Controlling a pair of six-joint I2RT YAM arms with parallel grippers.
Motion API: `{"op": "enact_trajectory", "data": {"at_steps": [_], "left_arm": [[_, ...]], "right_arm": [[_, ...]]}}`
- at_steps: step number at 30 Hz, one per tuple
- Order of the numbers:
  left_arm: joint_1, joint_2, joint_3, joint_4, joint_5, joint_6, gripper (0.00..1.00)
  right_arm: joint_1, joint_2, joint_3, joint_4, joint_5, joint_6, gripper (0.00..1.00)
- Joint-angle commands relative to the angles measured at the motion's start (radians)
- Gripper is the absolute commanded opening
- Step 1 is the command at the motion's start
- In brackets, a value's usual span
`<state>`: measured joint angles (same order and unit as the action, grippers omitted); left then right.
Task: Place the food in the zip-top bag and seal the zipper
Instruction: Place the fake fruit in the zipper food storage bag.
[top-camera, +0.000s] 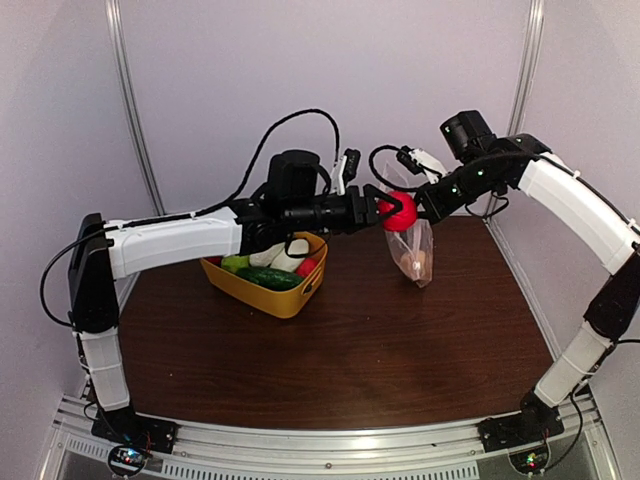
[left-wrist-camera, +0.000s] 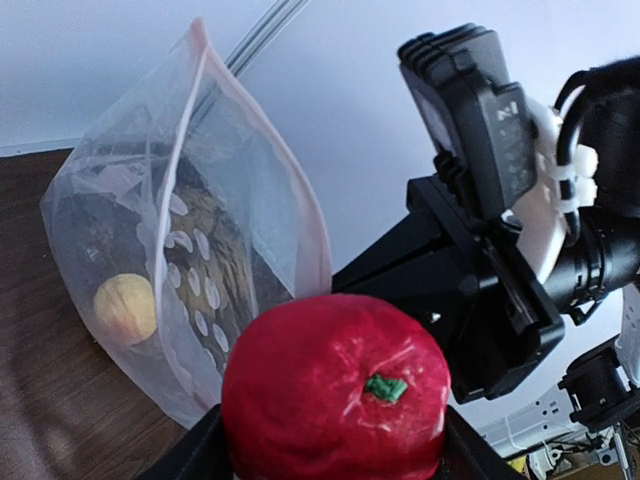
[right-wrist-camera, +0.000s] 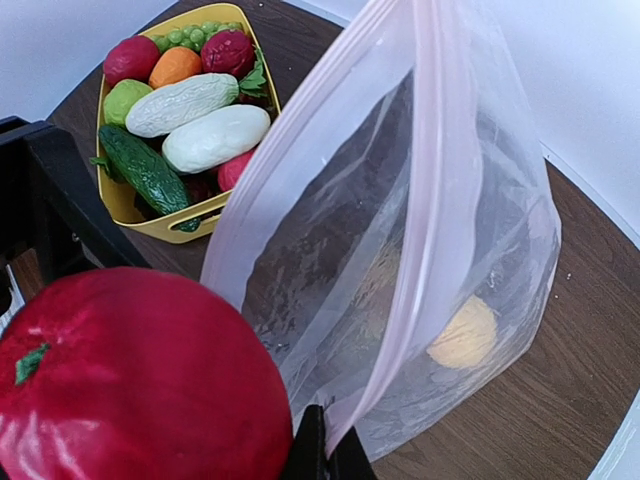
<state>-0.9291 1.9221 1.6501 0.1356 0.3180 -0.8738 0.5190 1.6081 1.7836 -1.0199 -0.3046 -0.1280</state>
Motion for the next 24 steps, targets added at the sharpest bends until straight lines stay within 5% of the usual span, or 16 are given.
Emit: {"op": "enact_trajectory", "data": {"at_steps": [1, 10, 15, 19, 24], "left_arm": [[0.010, 0.059, 0.056, -0.128, -0.169, -0.005, 0.40], [0.011, 0.055, 0.085, -0.170, -0.228, 0.011, 0.42], [0.003, 0.082, 0.153, -0.085, -0.144, 0.084, 0.71], [-0.005, 0.073, 0.263, -0.211, -0.159, 0.187, 0.82], [-0.005, -0.013, 0.224, -0.244, -0.199, 0.238, 0.93]], "right_arm": [[0.038, -0.050, 0.027, -0.016, -0.080, -0.009, 0.00], [0.038, -0.061, 0.023, -0.019, -0.083, -0.006, 0.00], [0.038, -0.037, 0.056, -0.032, -0.172, 0.003, 0.00], [0.027, -0.036, 0.099, -0.032, -0.151, 0.002, 0.00], [-0.043, -0.029, 0.121, -0.028, -0.154, 0.007, 0.00]]}}
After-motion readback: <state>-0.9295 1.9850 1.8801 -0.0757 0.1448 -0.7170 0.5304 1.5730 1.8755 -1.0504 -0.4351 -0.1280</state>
